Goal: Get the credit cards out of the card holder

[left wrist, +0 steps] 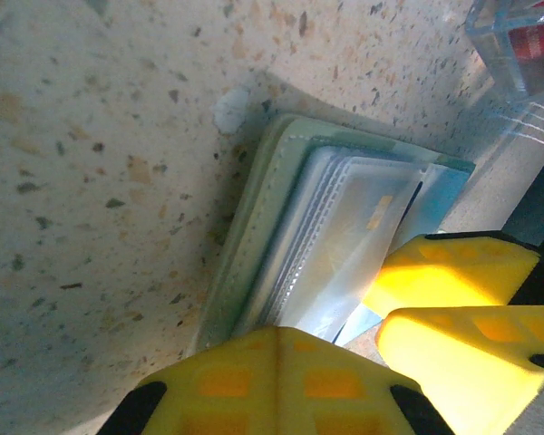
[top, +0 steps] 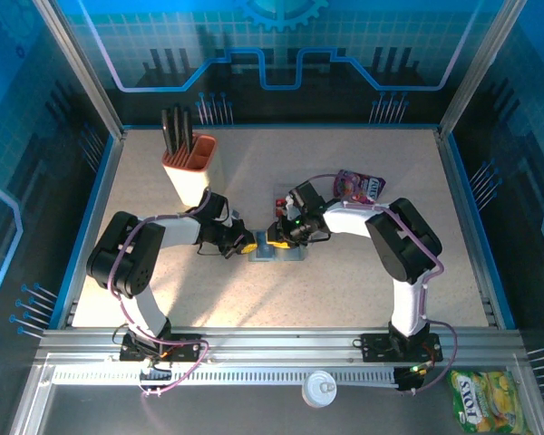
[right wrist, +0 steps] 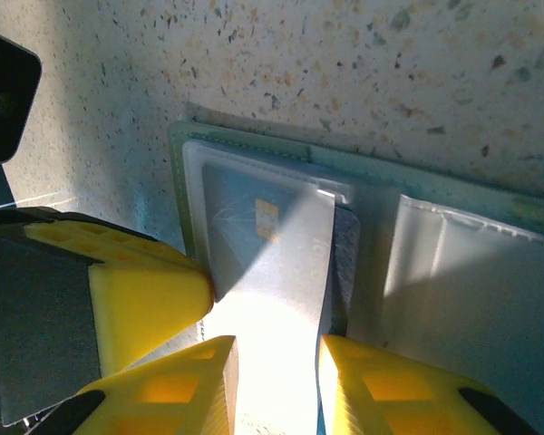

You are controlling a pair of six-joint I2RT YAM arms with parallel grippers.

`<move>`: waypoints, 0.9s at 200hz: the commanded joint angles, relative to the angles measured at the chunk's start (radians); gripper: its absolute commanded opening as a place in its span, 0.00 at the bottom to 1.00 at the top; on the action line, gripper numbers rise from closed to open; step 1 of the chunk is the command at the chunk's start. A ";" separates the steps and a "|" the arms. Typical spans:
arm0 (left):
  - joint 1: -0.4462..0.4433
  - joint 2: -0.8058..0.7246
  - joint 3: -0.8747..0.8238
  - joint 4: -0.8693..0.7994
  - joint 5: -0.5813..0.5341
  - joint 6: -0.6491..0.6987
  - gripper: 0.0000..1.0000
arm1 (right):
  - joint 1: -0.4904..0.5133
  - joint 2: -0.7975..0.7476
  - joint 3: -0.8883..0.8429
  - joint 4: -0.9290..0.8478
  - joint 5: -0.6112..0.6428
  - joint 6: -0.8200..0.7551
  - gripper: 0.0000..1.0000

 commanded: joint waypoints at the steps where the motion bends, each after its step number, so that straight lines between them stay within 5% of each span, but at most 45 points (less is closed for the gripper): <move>1: 0.008 0.012 -0.013 -0.017 0.011 0.023 0.06 | 0.019 0.025 0.025 -0.007 -0.013 -0.014 0.30; 94: 0.011 0.003 -0.024 -0.011 0.011 0.022 0.05 | 0.027 0.034 0.031 -0.009 -0.018 -0.016 0.22; 180: 0.013 0.000 -0.022 -0.021 0.008 0.026 0.05 | 0.030 0.010 0.060 -0.166 0.088 -0.104 0.30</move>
